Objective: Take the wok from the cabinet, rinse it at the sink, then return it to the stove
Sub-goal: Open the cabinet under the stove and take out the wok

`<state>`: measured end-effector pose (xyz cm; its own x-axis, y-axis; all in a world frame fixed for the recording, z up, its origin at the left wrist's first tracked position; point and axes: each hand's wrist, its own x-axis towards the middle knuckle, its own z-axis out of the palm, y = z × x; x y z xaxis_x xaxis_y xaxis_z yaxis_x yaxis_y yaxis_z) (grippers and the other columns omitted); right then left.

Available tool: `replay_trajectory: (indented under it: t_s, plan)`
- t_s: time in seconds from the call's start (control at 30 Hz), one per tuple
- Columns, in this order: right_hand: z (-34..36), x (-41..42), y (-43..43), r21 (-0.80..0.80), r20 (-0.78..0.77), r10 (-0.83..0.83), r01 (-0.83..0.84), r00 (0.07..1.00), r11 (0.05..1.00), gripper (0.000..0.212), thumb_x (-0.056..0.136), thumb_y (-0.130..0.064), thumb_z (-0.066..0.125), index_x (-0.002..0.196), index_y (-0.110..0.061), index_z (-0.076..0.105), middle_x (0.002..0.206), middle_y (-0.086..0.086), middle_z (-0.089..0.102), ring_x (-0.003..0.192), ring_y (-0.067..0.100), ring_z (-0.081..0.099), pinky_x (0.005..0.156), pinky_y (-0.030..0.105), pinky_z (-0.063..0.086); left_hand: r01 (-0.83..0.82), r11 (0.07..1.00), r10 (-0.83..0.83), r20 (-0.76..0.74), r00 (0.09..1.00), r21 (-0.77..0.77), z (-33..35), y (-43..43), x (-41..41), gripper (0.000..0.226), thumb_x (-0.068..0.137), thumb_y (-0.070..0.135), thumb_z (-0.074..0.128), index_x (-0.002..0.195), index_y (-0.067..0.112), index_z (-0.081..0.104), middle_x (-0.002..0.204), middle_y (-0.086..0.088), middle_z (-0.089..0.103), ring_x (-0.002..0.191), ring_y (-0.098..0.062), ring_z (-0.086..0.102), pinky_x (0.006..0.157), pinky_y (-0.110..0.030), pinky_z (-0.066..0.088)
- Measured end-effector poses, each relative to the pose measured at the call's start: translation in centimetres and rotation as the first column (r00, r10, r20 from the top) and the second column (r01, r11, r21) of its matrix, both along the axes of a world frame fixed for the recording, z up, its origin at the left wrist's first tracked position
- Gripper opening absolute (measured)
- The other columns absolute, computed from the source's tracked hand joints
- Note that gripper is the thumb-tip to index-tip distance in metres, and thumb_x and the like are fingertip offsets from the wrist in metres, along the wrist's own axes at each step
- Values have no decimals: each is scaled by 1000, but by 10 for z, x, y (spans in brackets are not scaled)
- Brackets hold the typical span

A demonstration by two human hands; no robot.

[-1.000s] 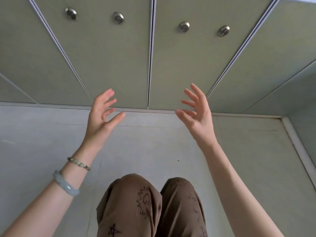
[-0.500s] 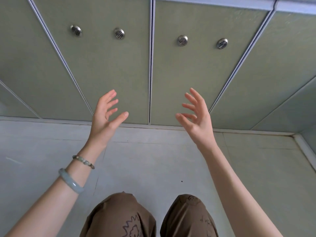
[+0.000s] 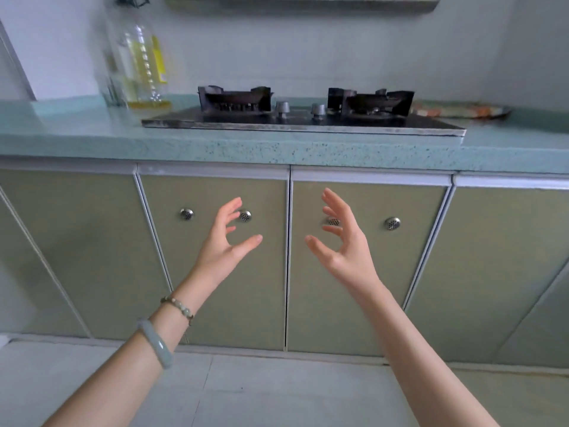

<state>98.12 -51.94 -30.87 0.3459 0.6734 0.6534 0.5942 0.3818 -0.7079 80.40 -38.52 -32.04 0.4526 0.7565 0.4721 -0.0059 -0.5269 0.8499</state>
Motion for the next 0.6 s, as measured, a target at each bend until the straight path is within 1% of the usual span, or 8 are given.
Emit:
replay_trajectory:
  t_s: [0.2,0.3,0.33,0.4,0.47,0.5,0.53,0.6]
  plan:
    - [21,11,43,0,80,-36,36,996,999,74,75,-26,66,139,-39,31,132,-32,38,127,7,43,99,15,38,-9,996,17,-87,996,92,24,44,18,76,72,31,71,138,33,32,143,14,39,129,-1,39,107,-22,30]
    - [20,21,67,5,168,-73,73,983,997,77,75,-20,66,141,-34,30,141,-24,37,132,9,35,109,34,35,-11,999,13,-71,997,30,30,61,34,72,81,16,72,141,22,32,144,8,40,128,-7,40,106,-24,31]
    - [19,24,73,-1,205,-89,91,975,996,77,74,-19,65,142,-31,30,144,-20,34,134,8,31,112,36,30,-7,1000,6,-30,1000,-29,34,64,41,70,83,11,70,142,17,33,143,4,41,127,-9,42,105,-24,32]
    - [18,28,83,-29,282,-120,134,952,991,77,73,-20,63,144,-24,32,146,-13,31,138,8,24,116,26,17,38,968,-8,121,993,-248,43,67,55,63,87,3,63,143,8,34,139,-4,46,124,-15,47,100,-25,36]
    - [17,32,89,-57,354,-141,172,925,983,78,72,-21,62,145,-20,33,150,-4,33,142,16,24,112,13,8,191,841,-9,340,940,-506,53,69,68,57,90,-1,55,142,1,34,137,-12,51,122,-20,50,98,-30,43]
    - [17,34,90,-70,375,-145,184,915,980,78,72,-22,62,145,-19,33,151,-1,34,143,17,23,111,10,6,287,760,-10,430,903,-584,56,70,73,56,91,-1,52,143,-1,33,136,-14,52,123,-22,50,97,-32,44]
    - [16,36,91,-84,384,-148,194,911,977,79,72,-22,61,145,-19,33,151,1,34,143,17,23,110,9,4,359,699,-15,489,872,-619,59,70,78,56,91,-1,50,144,-1,31,135,-15,52,126,-23,49,98,-35,44]
    - [16,40,89,-102,382,-157,211,911,972,78,72,-23,60,145,-19,33,152,2,34,143,16,22,110,8,4,433,635,-13,551,834,-640,64,68,84,53,92,-1,48,143,1,32,138,-15,50,129,-23,47,105,-38,41]
